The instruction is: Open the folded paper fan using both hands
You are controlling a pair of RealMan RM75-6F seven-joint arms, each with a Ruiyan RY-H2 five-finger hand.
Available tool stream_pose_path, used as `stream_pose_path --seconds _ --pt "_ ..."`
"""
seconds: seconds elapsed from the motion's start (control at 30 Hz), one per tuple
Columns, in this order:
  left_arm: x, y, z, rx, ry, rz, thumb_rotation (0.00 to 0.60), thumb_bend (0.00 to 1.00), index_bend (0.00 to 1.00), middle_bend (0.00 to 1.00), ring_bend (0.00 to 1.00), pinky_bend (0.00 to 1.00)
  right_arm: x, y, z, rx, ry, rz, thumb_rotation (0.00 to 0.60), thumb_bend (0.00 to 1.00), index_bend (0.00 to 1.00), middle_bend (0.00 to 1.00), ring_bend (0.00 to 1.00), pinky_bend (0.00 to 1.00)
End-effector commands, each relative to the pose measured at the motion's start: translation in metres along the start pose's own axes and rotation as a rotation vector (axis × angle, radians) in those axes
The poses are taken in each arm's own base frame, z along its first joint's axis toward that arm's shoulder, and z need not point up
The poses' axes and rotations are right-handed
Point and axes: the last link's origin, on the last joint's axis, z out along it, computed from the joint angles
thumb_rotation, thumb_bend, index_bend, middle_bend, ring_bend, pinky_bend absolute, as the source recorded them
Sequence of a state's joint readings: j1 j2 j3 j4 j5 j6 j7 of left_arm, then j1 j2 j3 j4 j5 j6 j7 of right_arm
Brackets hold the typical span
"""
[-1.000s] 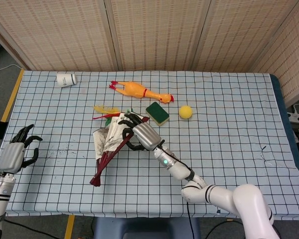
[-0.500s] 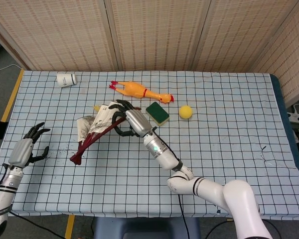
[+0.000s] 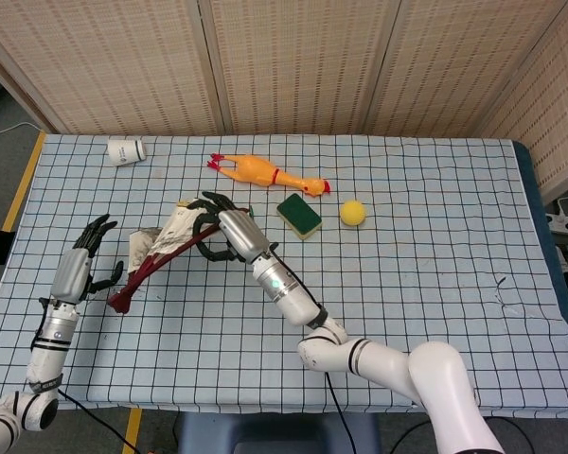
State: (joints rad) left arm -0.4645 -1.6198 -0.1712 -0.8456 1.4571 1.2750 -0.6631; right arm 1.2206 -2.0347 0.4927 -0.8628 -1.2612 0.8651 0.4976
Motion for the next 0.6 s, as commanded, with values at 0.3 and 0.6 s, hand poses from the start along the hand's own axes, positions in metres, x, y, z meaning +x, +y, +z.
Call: stream_pose_path --seconds 0.3,0.6 --pt "-0.029 0.021 0.005 -0.028 -0.023 -0.109 0.569 0.43 0.06 0.00 0.00 0.13 -0.011 -0.003 0.008 -0.027 0.003 0.004 0.600 0.51 0.83 0.18 0.00 0.04" --pt "-0.045 0.041 0.018 -0.042 -0.009 -0.208 0.584 0.42 0.11 0.00 0.00 0.13 -0.014 -0.004 0.007 -0.026 0.005 -0.016 0.600 0.51 0.83 0.18 0.00 0.04"
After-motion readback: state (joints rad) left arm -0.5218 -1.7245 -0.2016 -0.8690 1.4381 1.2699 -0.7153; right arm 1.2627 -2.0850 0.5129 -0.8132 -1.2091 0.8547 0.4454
